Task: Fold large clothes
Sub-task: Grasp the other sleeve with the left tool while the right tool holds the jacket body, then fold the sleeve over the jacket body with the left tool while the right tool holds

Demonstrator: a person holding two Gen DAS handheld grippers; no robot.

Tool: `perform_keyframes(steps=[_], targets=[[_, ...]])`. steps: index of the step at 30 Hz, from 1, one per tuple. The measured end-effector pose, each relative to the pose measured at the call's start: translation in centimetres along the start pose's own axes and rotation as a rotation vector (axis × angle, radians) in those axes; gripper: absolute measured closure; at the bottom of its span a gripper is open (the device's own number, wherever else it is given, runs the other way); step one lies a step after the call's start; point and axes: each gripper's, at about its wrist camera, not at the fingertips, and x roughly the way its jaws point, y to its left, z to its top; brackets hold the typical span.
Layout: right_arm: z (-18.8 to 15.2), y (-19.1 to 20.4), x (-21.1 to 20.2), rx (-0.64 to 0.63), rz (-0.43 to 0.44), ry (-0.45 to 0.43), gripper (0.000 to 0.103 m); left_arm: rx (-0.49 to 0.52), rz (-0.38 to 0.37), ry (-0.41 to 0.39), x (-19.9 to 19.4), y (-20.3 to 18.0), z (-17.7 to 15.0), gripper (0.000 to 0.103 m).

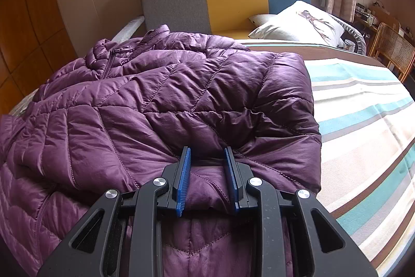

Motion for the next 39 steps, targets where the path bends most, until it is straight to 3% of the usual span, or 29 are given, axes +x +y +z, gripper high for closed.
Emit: perform_keyframes(steps=[3,10,15,17,20,26,29,35,39], targets=[[0.0,0.0,0.0,0.000,0.000,0.000,0.077,-0.140,-0.037,-0.001,1.2,2.9,1.5,0.044],[-0.1,0.1,0.0,-0.001,-0.001,0.000,0.077,-0.231,-0.113,-0.027,3.6,4.4,3.9,0.048],[0.0,0.0,0.0,-0.007,-0.010,0.001,0.077,-0.251,-0.110,-0.019,5.8,4.6,5.6,0.072],[0.0,0.1,0.0,-0.008,-0.011,0.000,0.077,-0.208,-0.077,-0.011,6.2,4.0,5.9,0.086],[0.0,0.1,0.0,-0.008,-0.010,0.001,0.077,-0.172,-0.056,-0.045,5.8,3.6,6.1,0.095],[0.0,0.2,0.0,-0.010,-0.013,0.001,0.077,-0.071,-0.007,-0.183,1.8,0.3,4.4,0.098],[0.0,0.2,0.0,-0.010,-0.013,0.000,0.077,-0.009,-0.025,-0.237,-0.5,-1.7,3.4,0.098],[0.0,0.2,0.0,-0.008,-0.012,0.000,0.077,0.252,-0.089,-0.335,-5.0,-7.8,-0.4,0.098],[0.0,0.2,-0.1,-0.006,-0.009,0.000,0.077,0.433,-0.117,-0.334,-6.2,-11.7,-3.6,0.098]])
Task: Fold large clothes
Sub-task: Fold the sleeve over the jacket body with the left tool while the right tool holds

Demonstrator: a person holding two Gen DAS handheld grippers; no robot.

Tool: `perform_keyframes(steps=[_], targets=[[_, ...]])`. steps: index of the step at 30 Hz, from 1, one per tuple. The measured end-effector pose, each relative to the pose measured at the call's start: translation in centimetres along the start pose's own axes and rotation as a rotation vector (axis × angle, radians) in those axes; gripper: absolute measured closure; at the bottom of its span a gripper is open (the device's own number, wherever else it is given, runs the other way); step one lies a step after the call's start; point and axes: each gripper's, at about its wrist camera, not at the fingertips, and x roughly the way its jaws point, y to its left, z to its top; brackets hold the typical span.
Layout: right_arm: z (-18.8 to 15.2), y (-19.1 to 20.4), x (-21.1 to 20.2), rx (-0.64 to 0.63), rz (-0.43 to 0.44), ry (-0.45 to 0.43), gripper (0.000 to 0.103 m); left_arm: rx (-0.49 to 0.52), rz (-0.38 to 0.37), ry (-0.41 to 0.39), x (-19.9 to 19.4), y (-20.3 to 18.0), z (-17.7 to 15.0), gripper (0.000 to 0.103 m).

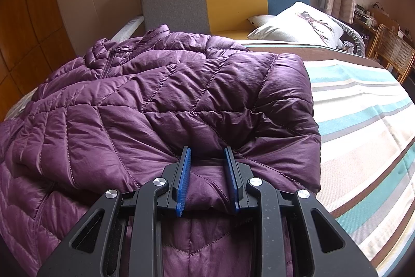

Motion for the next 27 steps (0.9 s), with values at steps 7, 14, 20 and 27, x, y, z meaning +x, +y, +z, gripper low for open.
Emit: perform_keyframes(steps=[7,14,20,27], targets=[[0.1,-0.1,0.1,0.005,0.006,0.000,0.077,0.244,-0.136,0.007,-2.9,-8.6,-2.5,0.098],[0.1,-0.4,0.0,0.016,0.020,-0.002,0.077,0.409,-0.290,0.048,-6.2,-16.7,-6.1,0.098],[0.0,-0.5,0.0,0.021,0.025,-0.004,0.077,0.491,-0.361,0.110,-8.0,-22.1,-9.2,0.098],[0.1,-0.5,0.1,0.023,0.029,-0.003,0.077,0.552,-0.437,0.164,-8.8,-25.8,-11.7,0.098]])
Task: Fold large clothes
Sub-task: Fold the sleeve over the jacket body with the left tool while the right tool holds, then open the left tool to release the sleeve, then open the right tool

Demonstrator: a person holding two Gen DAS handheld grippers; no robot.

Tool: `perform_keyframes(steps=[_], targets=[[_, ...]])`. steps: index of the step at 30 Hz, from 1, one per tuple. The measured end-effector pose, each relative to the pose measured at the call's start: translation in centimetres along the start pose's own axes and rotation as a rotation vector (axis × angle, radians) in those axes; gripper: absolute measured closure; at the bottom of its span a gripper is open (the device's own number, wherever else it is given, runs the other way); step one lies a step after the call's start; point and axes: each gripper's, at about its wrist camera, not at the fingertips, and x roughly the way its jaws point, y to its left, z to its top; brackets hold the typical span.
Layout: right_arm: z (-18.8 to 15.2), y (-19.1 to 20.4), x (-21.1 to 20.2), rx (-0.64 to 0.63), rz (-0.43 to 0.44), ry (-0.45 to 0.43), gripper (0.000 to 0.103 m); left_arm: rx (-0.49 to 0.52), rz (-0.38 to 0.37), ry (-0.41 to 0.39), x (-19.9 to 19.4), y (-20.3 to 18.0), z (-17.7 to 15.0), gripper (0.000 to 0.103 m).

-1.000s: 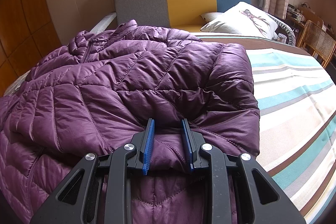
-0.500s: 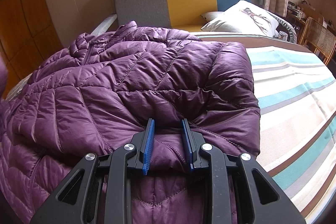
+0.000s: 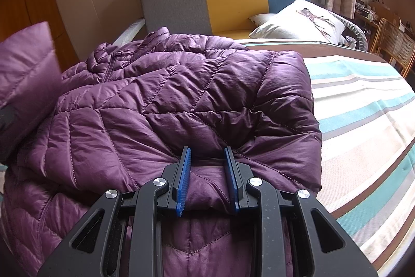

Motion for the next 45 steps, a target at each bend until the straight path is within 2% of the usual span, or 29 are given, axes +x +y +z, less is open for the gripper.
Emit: perform_keyframes(steps=[6,15,16,18,19,20,24,28,31,33,35,36,38,39,41,45], targets=[[0.0,0.0,0.0,0.002,0.003,0.000,0.077,0.035,-0.057,0.055,1.7,-3.4,-0.5,0.098],[0.0,-0.1,0.0,0.006,0.007,0.000,0.077,0.033,-0.118,0.143,4.8,-5.4,-1.4,0.096],[0.0,0.0,0.1,0.007,0.008,0.000,0.077,0.033,-0.133,0.156,5.1,-5.4,-1.7,0.090],[0.0,-0.1,0.1,0.008,0.010,0.000,0.077,0.022,-0.193,0.168,5.6,-5.7,-1.7,0.062],[0.0,-0.2,0.1,0.009,0.010,0.000,0.077,0.015,-0.231,0.163,5.4,-5.6,-1.7,0.040],[0.0,-0.2,0.1,0.011,0.012,0.000,0.077,0.013,-0.260,0.142,4.7,-5.7,-1.8,0.035],[0.0,-0.2,0.1,0.019,0.021,-0.001,0.077,0.011,-0.306,0.097,2.0,-5.3,-2.7,0.035],[0.0,-0.3,0.1,0.020,0.023,-0.001,0.077,-0.066,-0.333,0.048,-0.5,-2.0,-3.3,0.030],[0.0,-0.4,0.1,0.019,0.021,0.000,0.077,-0.145,-0.264,0.007,-1.3,2.2,-2.8,0.030],[0.1,-0.4,0.1,0.017,0.017,-0.001,0.077,-0.189,-0.145,-0.003,-1.0,5.7,-2.2,0.031],[0.1,-0.2,0.1,0.013,0.013,-0.001,0.077,-0.208,-0.027,0.013,-0.1,8.4,-1.9,0.043],[0.1,-0.2,0.1,0.012,0.012,-0.001,0.077,-0.213,0.034,0.034,0.5,9.8,-1.9,0.045],[0.0,-0.2,0.0,0.011,0.010,-0.001,0.077,-0.213,0.108,0.082,1.9,11.6,-2.1,0.047],[0.0,-0.1,0.0,0.010,0.009,-0.001,0.077,-0.213,0.121,0.118,2.9,12.5,-2.4,0.047],[-0.1,-0.1,-0.1,0.007,0.007,-0.001,0.077,-0.235,0.095,0.148,3.9,13.1,-3.5,0.047],[0.0,-0.2,-0.3,0.015,0.008,-0.010,0.077,-0.210,0.115,0.166,4.9,12.1,-4.3,0.045]])
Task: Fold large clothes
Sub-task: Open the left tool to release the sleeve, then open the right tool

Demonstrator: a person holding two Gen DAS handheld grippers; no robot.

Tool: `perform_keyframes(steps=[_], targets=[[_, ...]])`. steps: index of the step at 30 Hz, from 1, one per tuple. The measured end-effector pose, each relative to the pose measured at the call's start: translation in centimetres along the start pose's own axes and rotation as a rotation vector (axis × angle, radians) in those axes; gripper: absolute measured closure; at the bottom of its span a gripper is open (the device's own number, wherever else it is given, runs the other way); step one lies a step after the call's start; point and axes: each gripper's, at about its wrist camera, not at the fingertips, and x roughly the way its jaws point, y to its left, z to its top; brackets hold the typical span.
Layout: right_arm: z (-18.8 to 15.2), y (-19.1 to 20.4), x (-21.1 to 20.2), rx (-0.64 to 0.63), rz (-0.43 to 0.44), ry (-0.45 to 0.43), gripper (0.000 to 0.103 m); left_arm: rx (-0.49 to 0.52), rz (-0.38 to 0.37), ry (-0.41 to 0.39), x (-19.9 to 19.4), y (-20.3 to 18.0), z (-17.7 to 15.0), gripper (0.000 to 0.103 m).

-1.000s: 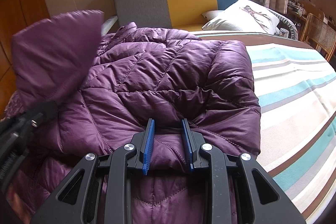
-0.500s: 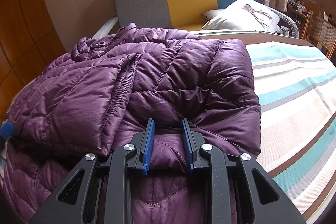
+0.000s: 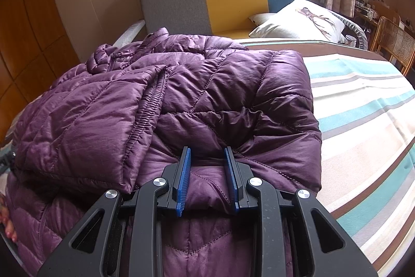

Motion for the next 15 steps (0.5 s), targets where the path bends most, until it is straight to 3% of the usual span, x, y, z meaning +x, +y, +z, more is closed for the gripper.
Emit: perform_keyframes(steps=[4,6,12,15], targets=[[0.2,-0.5,-3.5,0.055,-0.039,-0.125,0.077,0.014,-0.004,-0.016,-0.2,-0.3,-0.2,0.039],[0.6,0.4,-4.7,0.063,0.024,-0.145,0.077,0.007,-0.036,-0.027,-0.5,-0.1,-0.3,0.033],[2.1,8.0,-4.0,-0.126,0.144,-0.108,0.077,0.003,-0.061,-0.101,-2.1,0.0,-0.6,0.028],[2.4,10.2,-1.6,-0.198,0.109,-0.041,0.077,0.016,-0.075,-0.125,-2.7,-0.2,-0.5,0.022]])
